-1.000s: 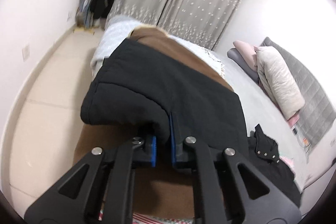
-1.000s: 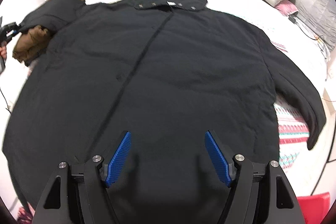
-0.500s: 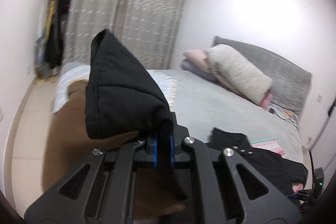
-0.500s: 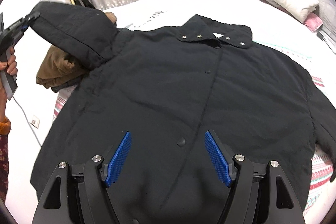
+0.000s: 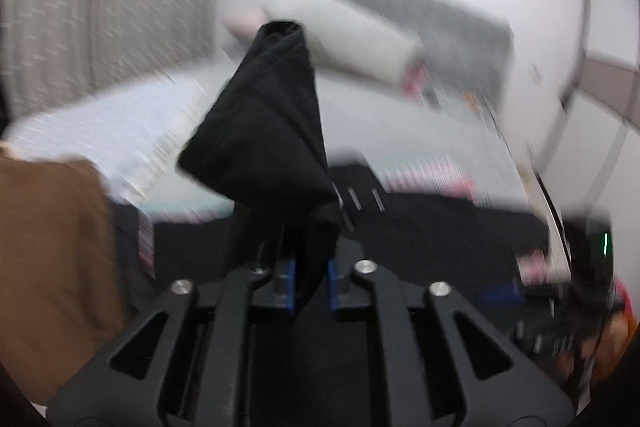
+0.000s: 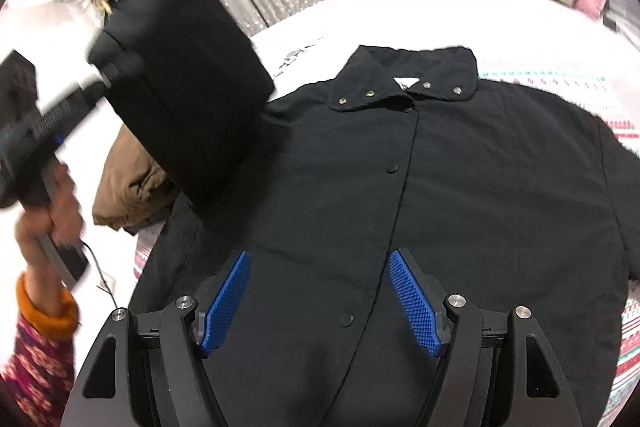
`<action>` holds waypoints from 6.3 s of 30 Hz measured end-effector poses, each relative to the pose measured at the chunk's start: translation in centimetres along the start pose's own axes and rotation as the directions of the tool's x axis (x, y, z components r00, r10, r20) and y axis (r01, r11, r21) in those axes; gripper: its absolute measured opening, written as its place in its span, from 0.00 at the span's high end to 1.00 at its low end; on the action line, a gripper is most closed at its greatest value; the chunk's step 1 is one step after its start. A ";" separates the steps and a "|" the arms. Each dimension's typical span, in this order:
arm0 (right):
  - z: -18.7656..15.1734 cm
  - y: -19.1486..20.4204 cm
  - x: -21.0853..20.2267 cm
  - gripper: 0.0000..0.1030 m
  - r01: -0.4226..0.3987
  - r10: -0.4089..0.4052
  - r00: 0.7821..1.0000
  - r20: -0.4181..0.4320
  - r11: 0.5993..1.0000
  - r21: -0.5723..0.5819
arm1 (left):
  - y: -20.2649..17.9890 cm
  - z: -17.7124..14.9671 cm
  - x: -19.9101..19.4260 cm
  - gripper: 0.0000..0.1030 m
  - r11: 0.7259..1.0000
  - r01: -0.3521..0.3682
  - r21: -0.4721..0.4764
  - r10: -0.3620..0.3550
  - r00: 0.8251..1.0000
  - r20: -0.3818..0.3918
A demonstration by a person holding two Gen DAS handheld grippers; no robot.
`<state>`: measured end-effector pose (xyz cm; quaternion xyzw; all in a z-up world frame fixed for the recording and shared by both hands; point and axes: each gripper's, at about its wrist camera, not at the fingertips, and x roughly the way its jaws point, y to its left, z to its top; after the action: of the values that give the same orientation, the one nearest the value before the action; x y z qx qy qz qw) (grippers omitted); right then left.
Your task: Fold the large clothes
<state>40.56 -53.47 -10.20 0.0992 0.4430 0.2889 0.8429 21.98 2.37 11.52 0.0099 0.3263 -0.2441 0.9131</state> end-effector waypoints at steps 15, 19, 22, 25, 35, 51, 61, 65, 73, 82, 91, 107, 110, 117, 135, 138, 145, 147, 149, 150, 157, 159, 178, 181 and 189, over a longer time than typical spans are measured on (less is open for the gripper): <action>0.5 -11.2 4.7 0.29 -0.080 0.076 0.997 0.024 0.941 0.329 | 8.6 -4.7 3.8 0.42 0.985 -0.163 -0.063 0.143 0.960 -0.240; 2.3 -11.2 8.8 0.58 -0.046 0.049 0.999 -0.003 0.941 0.335 | 9.0 -5.9 6.0 0.43 0.984 -0.161 -0.080 0.136 0.957 -0.257; 4.2 -9.5 9.5 0.91 0.024 -0.026 1.000 0.007 0.967 0.253 | 8.9 -6.8 7.7 0.43 0.985 -0.164 -0.062 0.144 0.957 -0.253; 5.3 -8.2 7.7 0.91 0.096 -0.116 0.987 0.113 0.981 0.171 | 8.7 -8.7 10.1 0.43 0.975 -0.221 -0.022 0.203 0.926 -0.320; 1.4 -10.6 5.5 0.39 0.301 -0.309 0.950 0.048 0.946 0.119 | 5.4 -9.1 7.0 0.13 0.958 -0.279 -0.073 0.252 0.933 -0.259; -7.0 -23.1 -9.0 0.28 0.262 -0.364 0.927 0.094 0.806 0.530 | 0.2 -11.9 3.6 0.01 0.953 -0.131 -0.274 0.069 0.972 -0.225; -14.2 -32.8 -14.7 0.28 0.055 -0.359 0.903 0.236 0.641 0.766 | 1.0 -16.6 7.2 0.01 0.945 -0.116 -0.305 0.042 0.970 -0.239; -14.0 -35.3 -15.5 0.28 0.022 -0.415 0.868 0.272 0.580 0.814 | 0.7 -16.5 7.6 0.01 0.954 -0.123 -0.272 0.056 0.968 -0.243; -13.2 -37.8 -14.3 0.61 -0.115 -0.533 0.771 0.348 0.422 0.899 | 2.6 -15.4 6.7 0.01 0.931 -0.018 -0.365 -0.061 0.977 -0.203; -6.4 -30.3 -17.7 0.89 0.135 -0.634 0.680 0.369 0.603 0.786 | 3.5 -13.4 3.7 0.01 0.920 0.017 -0.391 -0.077 0.987 -0.139; 4.6 -11.4 -10.5 0.89 0.463 -0.535 0.742 0.405 0.845 0.268 | 3.5 -13.3 3.4 0.01 0.919 0.032 -0.392 -0.090 0.988 -0.129; 0.2 -5.2 5.4 0.43 0.320 -0.320 0.947 0.026 0.948 0.006 | 1.9 -12.8 4.1 0.01 0.939 0.049 -0.339 -0.112 0.979 -0.169; -1.9 -6.3 1.4 0.31 0.143 -0.150 0.983 0.104 0.987 0.071 | 1.1 -11.9 4.0 0.01 0.938 0.084 -0.337 -0.146 0.976 -0.162; -1.6 -10.5 -2.2 0.29 0.116 -0.173 0.964 0.203 0.958 0.262 | -1.3 -7.6 9.6 0.03 0.943 0.077 -0.324 -0.164 0.954 -0.252; -2.1 -15.7 -3.3 0.30 0.341 -0.440 0.863 0.248 0.870 0.357 | -5.0 -7.3 11.9 0.68 0.936 -0.240 -0.259 0.171 0.949 -0.264; -2.2 -14.8 -3.6 0.30 0.393 -0.477 0.839 0.263 0.865 0.313 | -6.4 -5.3 10.0 0.49 0.960 -0.196 -0.202 0.175 0.978 -0.115; -2.0 -15.3 -1.3 0.30 0.472 -0.516 0.837 0.179 0.848 0.241 | -8.1 -7.5 14.5 0.35 0.992 -0.093 -0.081 0.076 0.978 -0.194; -2.3 -15.9 -0.6 0.30 0.488 -0.527 0.837 0.145 0.840 0.236 | -7.7 -9.2 15.4 0.35 0.994 -0.085 -0.070 0.069 0.975 -0.210; -2.3 -16.2 -0.2 0.30 0.507 -0.540 0.833 0.121 0.832 0.225 | -7.7 -9.8 15.2 0.34 0.996 -0.073 -0.049 0.064 0.983 -0.173; -2.3 -16.0 -0.1 0.30 0.535 -0.564 0.819 0.105 0.818 0.212 | -7.8 -9.7 15.0 0.34 0.996 -0.074 -0.049 0.064 0.982 -0.179; -2.5 -14.5 -2.5 0.29 0.472 -0.505 0.860 0.070 0.841 0.265 | -9.1 -9.2 10.7 0.15 0.998 -0.063 0.006 0.062 0.954 -0.293; -2.8 -14.0 -3.3 0.29 0.431 -0.471 0.878 0.079 0.852 0.297 | -9.2 -9.5 9.0 0.12 0.997 -0.073 0.034 0.080 0.937 -0.341; -14.9 -9.2 -13.4 0.16 0.280 -0.321 0.942 0.095 0.912 0.301 | 0.9 -18.9 -11.2 0.09 0.980 -0.191 -0.054 0.153 0.903 -0.402; -16.0 -9.4 -14.0 0.16 0.328 -0.358 0.931 0.066 0.903 0.276 | 2.3 -20.2 -13.1 0.09 0.972 -0.227 -0.057 0.186 0.899 -0.396; -21.0 -11.3 -15.8 0.16 0.218 -0.241 0.970 0.028 0.918 0.332 | 6.8 -25.6 -15.6 0.09 0.965 -0.160 -0.210 0.056 0.901 -0.431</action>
<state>21.20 -73.67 -16.44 0.1946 0.4643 0.1072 0.8573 -0.50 19.74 -0.18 -0.0300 0.5415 -0.1437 0.8278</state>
